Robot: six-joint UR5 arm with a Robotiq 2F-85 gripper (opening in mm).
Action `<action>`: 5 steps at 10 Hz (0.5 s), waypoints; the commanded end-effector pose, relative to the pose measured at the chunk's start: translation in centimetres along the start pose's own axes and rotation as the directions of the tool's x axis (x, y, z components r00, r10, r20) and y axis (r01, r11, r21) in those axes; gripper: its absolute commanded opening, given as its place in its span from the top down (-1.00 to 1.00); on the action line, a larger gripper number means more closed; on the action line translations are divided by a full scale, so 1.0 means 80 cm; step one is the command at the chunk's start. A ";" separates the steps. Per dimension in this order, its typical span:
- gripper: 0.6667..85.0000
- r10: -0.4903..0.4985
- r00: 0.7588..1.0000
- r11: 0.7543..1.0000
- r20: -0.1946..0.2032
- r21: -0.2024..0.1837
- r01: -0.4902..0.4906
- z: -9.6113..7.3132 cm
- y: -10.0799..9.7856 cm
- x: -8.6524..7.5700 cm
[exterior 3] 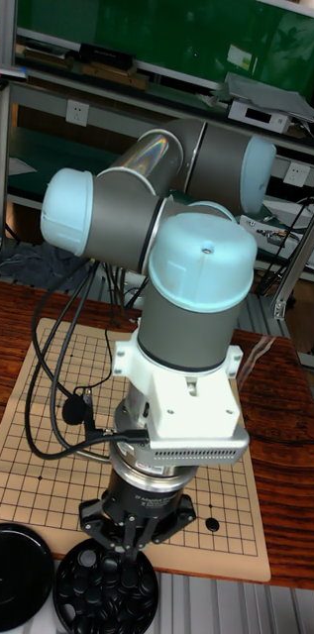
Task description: Play the first move as black on the 3-4 point in the upper right corner of the Go board
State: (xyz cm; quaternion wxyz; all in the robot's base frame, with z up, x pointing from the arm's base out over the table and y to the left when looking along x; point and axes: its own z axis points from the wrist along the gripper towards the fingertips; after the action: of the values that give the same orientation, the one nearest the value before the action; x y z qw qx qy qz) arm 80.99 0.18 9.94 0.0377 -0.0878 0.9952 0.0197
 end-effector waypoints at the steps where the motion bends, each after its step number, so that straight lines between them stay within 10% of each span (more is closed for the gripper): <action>1: 0.98 0.057 0.993 0.998 -0.104 -0.007 -0.058 -0.003 0.003 0.034; 5: 0.98 0.074 0.989 0.997 -0.128 0.007 -0.074 -0.004 0.000 0.042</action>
State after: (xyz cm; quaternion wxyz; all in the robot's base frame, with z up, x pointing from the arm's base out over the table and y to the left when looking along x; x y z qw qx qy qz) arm 78.14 -0.55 9.87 -0.0186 -0.0603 0.9979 0.0104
